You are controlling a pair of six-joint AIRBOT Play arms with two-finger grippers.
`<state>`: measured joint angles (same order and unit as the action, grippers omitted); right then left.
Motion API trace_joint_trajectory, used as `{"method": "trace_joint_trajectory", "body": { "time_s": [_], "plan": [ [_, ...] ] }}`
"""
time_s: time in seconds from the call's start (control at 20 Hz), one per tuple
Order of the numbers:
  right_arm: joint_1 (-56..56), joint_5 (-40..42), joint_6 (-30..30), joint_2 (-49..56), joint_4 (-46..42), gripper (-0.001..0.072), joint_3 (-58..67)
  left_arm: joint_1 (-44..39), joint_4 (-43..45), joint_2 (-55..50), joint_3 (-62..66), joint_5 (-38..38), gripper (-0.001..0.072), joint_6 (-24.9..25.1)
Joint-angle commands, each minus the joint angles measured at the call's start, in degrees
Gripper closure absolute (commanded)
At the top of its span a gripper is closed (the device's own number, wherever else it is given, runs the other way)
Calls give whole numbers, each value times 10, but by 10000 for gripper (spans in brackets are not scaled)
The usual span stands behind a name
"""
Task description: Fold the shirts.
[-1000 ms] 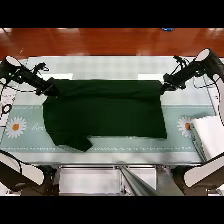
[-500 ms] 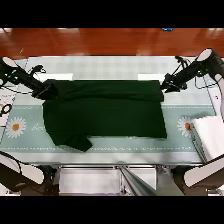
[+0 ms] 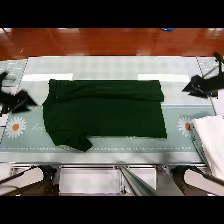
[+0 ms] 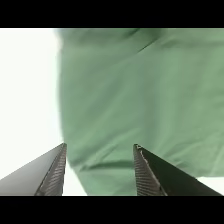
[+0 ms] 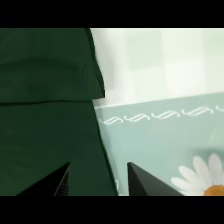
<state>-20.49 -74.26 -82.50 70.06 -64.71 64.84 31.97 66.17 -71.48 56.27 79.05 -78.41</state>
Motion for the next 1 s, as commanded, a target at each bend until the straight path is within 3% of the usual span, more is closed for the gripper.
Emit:
{"method": "trace_joint_trajectory", "body": {
  "time_s": [0.0,0.1,0.25,0.55,0.7,0.95],
  "plan": [
    [-23,89,59,-144,90,299,-183,128,-61,149,-241,-77,199,-27],
    [-20,81,85,-161,122,299,-233,171,-58,164,-303,-66,199,-30],
    [-20,76,120,-161,153,299,-269,151,-58,164,-336,-51,199,-4],
    [-20,74,129,-161,161,299,-276,130,-58,113,-337,-43,199,-17],
    [-20,74,130,-161,166,299,-276,127,-93,73,-338,-37,199,30],
    [-20,71,132,-161,162,300,-276,45,-114,35,-337,-91,200,30]
  ]
}}
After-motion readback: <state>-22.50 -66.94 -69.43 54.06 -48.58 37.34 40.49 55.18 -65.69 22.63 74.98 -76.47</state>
